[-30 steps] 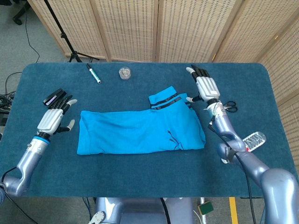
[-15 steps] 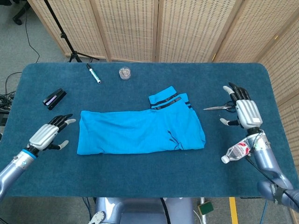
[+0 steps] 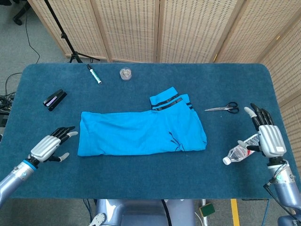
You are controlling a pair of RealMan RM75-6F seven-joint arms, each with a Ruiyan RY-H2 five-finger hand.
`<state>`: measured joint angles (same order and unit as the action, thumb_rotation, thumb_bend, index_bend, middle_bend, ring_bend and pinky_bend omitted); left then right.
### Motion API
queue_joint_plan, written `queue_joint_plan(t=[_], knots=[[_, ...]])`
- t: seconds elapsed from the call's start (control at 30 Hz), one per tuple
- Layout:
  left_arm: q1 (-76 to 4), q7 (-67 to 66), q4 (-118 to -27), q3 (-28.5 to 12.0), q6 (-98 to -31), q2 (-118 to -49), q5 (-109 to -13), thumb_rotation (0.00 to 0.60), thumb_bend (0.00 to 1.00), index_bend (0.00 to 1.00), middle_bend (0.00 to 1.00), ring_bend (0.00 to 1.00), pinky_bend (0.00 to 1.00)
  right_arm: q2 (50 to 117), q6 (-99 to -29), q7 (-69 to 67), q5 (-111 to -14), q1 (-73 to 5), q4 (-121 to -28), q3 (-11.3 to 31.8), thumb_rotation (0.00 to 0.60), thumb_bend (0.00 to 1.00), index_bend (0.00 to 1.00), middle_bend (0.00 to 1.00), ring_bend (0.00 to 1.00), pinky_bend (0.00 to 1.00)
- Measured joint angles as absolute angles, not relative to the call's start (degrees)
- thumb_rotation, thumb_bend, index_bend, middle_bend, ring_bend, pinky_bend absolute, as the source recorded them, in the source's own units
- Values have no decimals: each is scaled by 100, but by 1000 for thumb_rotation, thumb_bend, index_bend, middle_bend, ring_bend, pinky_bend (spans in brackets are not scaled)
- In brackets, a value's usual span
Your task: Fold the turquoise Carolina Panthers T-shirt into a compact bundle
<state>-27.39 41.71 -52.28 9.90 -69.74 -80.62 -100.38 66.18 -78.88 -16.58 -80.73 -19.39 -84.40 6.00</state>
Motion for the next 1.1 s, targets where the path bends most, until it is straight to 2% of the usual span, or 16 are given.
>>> queue_joint_plan(t=[0.27,0.57,1.1], knots=[[-2727,3847,-5170,1019,-6989,-8252,-10060,600,364,0,0,0,0,6634,-8304,-1925,-8435,-1569,-8402,454,600,0,0,0,0,0],[-2643,3705,-4996,1056,-7223,-8554,-10117,600,364,0,0,0,0,6603,-8352,-2121,-8543,-1500,-8307,515,600,0,0,0,0,0],[-2442,3874,-4127,1040,-7483,-9257,-10051,600,362,27,0,0,0,6676,-8350,-2022,-8619,-1453,-8233,592,600,0,0,0,0,0]])
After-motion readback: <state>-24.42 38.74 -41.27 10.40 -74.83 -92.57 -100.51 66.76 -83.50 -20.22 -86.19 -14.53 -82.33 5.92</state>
